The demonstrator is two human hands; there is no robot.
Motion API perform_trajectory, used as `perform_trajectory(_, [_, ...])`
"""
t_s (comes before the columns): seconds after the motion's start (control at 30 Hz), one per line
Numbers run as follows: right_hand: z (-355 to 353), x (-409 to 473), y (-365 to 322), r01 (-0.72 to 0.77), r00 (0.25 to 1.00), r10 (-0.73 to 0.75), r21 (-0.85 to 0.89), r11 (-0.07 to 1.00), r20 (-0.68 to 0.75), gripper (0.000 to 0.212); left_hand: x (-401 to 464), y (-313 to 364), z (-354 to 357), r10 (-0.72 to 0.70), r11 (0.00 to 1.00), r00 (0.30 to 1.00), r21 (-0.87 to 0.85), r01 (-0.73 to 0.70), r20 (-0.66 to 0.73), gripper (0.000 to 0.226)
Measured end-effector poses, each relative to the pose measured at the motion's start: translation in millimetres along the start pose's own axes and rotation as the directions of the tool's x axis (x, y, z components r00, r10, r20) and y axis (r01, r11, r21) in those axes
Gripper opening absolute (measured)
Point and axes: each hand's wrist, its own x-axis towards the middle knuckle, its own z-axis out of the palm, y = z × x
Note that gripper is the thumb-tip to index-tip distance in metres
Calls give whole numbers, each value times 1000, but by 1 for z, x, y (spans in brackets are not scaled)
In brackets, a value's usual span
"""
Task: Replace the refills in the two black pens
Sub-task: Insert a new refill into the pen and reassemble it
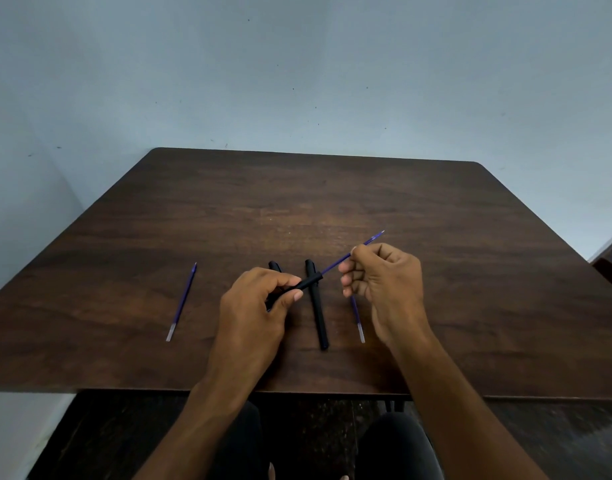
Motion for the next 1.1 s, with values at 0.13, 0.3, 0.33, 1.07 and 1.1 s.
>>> perform_trajectory(0.13, [6, -8, 8, -24, 998, 26, -32, 999, 51, 19, 0, 1, 0, -9, 1000, 1000, -7, 9, -10, 19])
perform_trajectory(0.3, [9, -13, 10, -13, 995, 20, -77, 997, 98, 22, 0, 2, 0, -5, 1000, 1000, 2, 5, -10, 19])
perform_trajectory(0.33, [10, -13, 11, -11, 994, 20, -86, 996, 107, 21, 0, 2, 0, -5, 1000, 1000, 2, 5, -12, 20])
perform_trajectory(1.07, [1, -15, 2, -2, 991, 5, -16, 1000, 133, 14, -1, 3, -2, -31, 999, 998, -42, 28, -61, 20])
perform_trajectory(1.1, [2, -15, 2, -7, 990, 9, -17, 1000, 138, 14, -1, 3, -2, -42, 998, 997, -52, 39, -64, 20])
